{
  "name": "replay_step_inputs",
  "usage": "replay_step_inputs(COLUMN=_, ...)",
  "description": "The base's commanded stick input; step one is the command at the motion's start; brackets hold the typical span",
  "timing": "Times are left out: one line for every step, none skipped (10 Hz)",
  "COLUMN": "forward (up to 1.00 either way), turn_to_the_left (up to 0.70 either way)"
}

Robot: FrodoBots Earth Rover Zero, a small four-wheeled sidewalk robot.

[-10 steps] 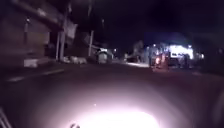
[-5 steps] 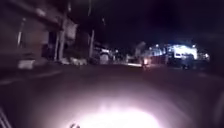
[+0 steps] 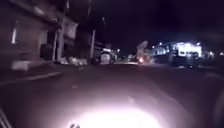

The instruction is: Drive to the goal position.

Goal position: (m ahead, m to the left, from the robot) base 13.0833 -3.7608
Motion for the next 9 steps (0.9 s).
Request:
replay_step_inputs(forward=1.00, turn_to_the_left=-0.19)
replay_step_inputs(forward=1.00, turn_to_the_left=-0.11)
replay_step_inputs(forward=1.00, turn_to_the_left=0.00)
replay_step_inputs(forward=1.00, turn_to_the_left=0.00)
replay_step_inputs(forward=1.00, turn_to_the_left=0.00)
replay_step_inputs(forward=1.00, turn_to_the_left=0.00)
replay_step_inputs(forward=1.00, turn_to_the_left=0.00)
replay_step_inputs(forward=1.00, turn_to_the_left=0.00)
replay_step_inputs(forward=1.00, turn_to_the_left=0.00)
